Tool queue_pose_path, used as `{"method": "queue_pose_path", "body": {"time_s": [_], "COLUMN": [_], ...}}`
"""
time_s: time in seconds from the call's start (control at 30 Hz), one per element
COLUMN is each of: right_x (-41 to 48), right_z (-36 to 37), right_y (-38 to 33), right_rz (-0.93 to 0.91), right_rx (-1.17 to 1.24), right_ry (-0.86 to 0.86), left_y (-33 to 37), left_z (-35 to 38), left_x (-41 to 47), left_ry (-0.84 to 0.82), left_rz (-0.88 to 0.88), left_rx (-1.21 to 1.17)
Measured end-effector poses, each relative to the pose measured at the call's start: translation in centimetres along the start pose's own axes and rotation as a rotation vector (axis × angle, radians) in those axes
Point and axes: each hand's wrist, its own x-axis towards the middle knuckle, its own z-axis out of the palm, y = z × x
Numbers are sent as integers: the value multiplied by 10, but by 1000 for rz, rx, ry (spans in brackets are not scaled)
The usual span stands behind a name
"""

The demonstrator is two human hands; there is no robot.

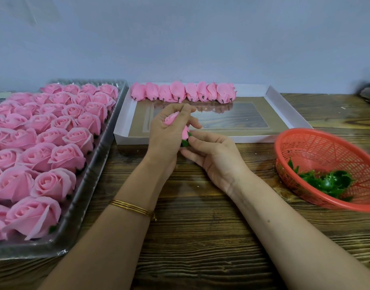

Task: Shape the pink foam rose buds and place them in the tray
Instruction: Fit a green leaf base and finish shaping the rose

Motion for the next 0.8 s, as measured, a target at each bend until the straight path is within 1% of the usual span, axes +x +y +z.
{"method": "queue_pose_path", "body": {"time_s": [0.3,0.47,0.63,0.8], "right_x": [-2,-2,-2,-2], "right_z": [0,0,0,2], "right_y": [0,-1,-1,-1], "right_rz": [23,33,60,43], "right_rx": [122,120,68,100], "right_ry": [9,31,62,69], "left_y": [-2,-3,-5,-6], "left_z": [-1,0,-1,-2], "left_x": [1,1,3,3], "left_ry": [2,12,38,24], "left_rz": [21,30,22,35], "left_rx": [14,26,10,11]}}
